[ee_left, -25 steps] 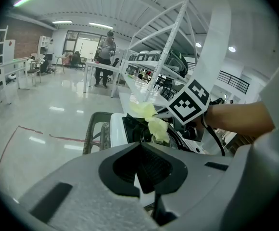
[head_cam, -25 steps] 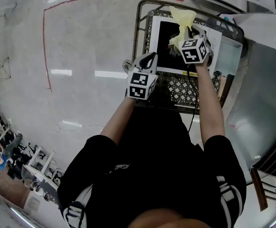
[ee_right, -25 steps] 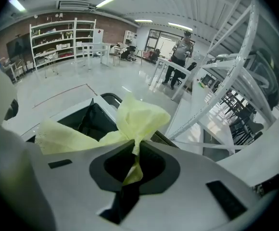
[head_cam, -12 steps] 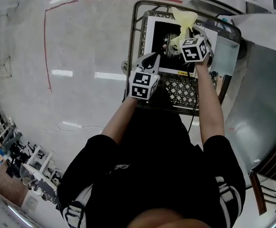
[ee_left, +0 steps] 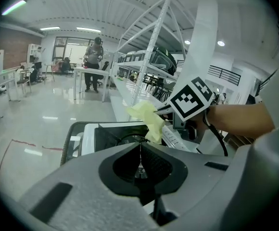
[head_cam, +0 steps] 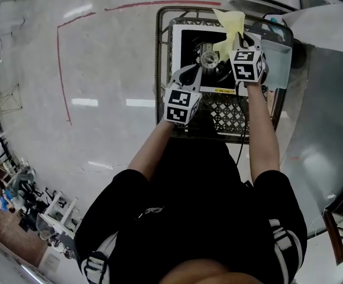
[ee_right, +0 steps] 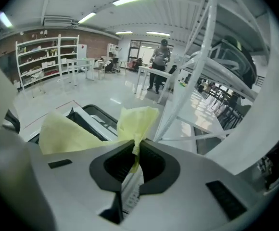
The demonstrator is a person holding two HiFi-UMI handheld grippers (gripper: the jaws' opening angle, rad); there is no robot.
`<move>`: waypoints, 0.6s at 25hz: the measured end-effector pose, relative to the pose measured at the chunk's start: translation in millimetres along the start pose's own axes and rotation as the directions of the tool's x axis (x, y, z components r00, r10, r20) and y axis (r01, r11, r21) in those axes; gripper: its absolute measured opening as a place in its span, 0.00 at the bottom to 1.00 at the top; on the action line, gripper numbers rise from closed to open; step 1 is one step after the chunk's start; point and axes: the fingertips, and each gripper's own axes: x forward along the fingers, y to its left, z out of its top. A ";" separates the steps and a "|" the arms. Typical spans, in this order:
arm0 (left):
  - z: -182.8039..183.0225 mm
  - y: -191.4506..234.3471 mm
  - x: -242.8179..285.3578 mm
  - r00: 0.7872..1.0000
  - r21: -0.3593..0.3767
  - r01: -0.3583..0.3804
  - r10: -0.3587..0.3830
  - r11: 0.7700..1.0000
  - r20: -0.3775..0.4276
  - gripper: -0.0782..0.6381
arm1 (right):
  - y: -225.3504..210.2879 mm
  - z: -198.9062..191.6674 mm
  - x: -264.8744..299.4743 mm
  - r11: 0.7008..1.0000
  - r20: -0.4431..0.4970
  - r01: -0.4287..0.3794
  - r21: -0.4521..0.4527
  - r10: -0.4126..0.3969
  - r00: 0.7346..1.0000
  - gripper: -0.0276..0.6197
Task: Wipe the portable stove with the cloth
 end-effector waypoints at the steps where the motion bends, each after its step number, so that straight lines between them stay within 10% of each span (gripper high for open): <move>1: 1.4 -5.7 1.7 1.000 0.008 0.007 -0.007 1.000 0.000 0.14 | -11.5 -5.9 -5.5 0.999 0.008 0.017 0.036 -0.017 1.000 0.08; 6: 0.8 -29.9 5.1 1.000 0.029 0.015 -0.015 0.999 -0.011 0.14 | -40.3 -52.2 -8.4 0.983 -0.032 0.002 0.184 0.004 0.999 0.08; 15: -4.9 -46.5 -4.2 0.998 0.039 -0.030 0.032 0.999 -0.049 0.14 | -45.0 -66.1 -3.7 0.992 -0.031 -0.006 0.127 0.010 0.999 0.08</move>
